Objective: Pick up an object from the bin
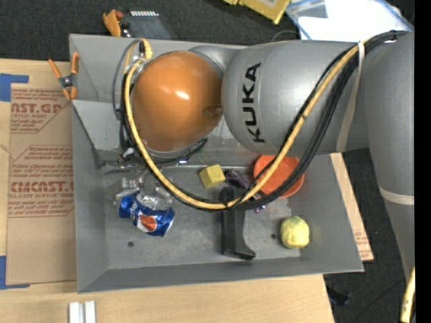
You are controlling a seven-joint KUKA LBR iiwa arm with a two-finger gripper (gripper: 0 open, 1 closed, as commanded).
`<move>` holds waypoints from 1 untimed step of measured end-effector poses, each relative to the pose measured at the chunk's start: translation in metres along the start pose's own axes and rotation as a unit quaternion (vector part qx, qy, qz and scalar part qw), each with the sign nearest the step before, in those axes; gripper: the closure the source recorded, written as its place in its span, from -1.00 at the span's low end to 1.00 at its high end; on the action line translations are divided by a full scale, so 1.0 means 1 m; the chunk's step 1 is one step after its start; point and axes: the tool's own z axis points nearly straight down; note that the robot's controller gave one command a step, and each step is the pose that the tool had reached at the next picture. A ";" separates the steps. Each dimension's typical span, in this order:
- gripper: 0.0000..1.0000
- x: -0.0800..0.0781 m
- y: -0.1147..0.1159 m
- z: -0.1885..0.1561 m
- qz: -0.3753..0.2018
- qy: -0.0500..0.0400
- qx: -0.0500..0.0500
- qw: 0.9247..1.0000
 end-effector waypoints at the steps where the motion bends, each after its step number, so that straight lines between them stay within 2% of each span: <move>1: 1.00 0.009 -0.033 0.052 -0.029 -0.002 0.004 1.000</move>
Offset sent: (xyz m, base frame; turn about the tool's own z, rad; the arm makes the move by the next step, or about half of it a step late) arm 0.0327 -0.0065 -0.0352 -0.0376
